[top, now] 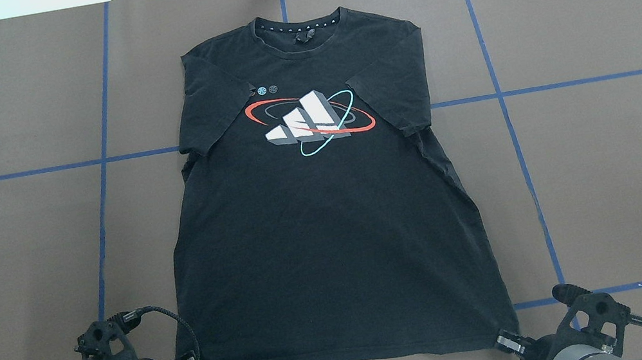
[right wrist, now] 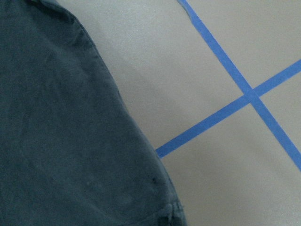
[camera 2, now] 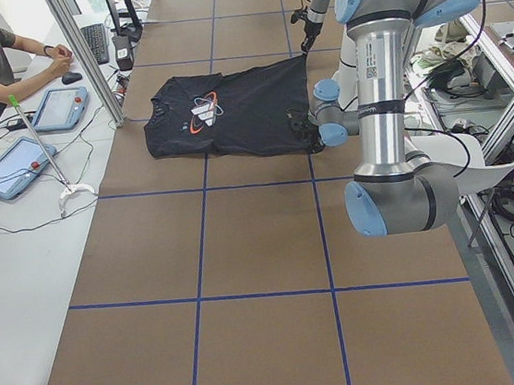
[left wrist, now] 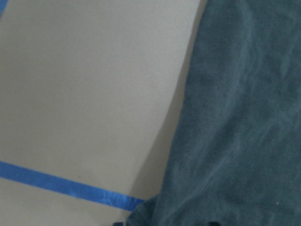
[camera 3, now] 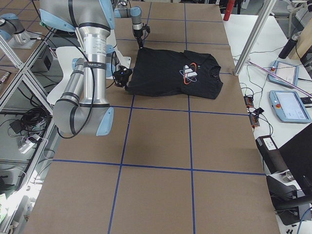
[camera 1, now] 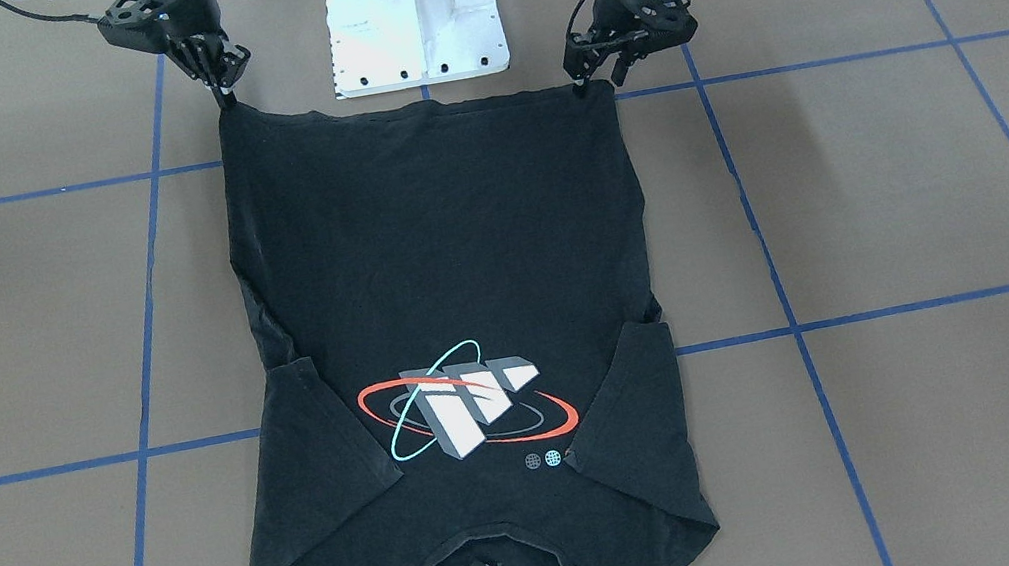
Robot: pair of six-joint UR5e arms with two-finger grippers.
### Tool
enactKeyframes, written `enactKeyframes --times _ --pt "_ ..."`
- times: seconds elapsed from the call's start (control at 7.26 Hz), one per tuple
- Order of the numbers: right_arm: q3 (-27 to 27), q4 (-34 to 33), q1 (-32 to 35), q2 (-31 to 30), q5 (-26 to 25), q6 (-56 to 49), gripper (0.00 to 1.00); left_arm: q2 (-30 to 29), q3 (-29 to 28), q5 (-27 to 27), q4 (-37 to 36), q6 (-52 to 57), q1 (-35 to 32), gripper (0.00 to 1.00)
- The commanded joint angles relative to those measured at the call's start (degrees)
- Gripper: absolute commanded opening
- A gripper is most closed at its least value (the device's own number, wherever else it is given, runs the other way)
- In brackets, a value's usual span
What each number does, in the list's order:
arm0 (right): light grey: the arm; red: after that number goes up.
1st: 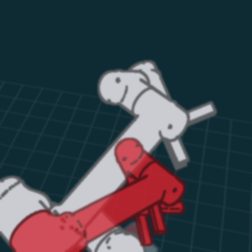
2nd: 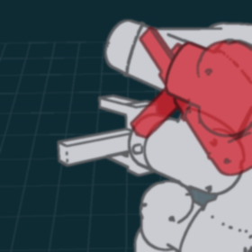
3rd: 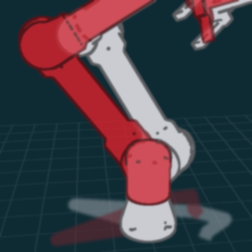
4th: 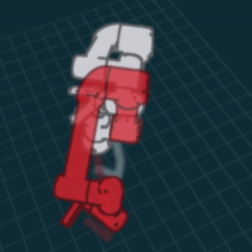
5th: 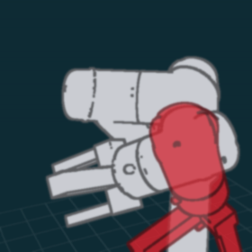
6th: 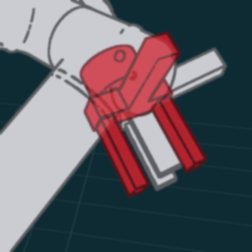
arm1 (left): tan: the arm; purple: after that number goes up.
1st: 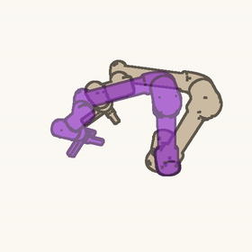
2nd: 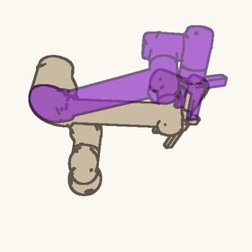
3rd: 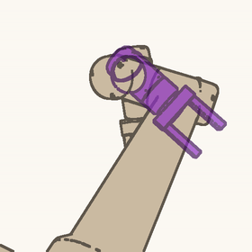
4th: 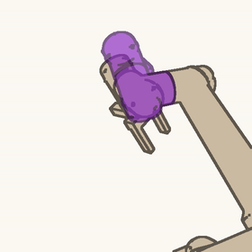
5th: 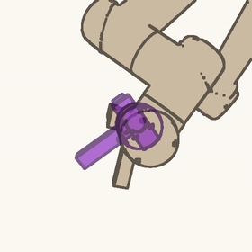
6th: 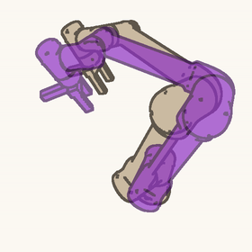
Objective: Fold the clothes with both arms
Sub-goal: 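Move the left gripper down to the hem corner nearest it and grasp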
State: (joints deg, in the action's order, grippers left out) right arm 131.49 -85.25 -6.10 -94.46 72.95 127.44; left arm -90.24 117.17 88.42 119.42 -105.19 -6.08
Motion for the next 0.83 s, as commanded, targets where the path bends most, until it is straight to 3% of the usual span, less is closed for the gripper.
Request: enactKeyframes --times 0.0,0.28,0.69 --pt "0.0 0.0 -0.1 0.1 0.0 0.0 0.0 0.1 -0.1 0.2 -0.1 -0.2 0.2 0.03" --pt "0.4 0.1 -0.1 0.2 0.0 0.0 0.0 0.0 1.8 0.8 -0.2 -0.5 0.1 0.0" --pt "4.4 0.1 0.3 -2.6 0.5 -0.3 0.0 0.0 12.7 6.1 -4.8 -6.0 0.2 0.0"
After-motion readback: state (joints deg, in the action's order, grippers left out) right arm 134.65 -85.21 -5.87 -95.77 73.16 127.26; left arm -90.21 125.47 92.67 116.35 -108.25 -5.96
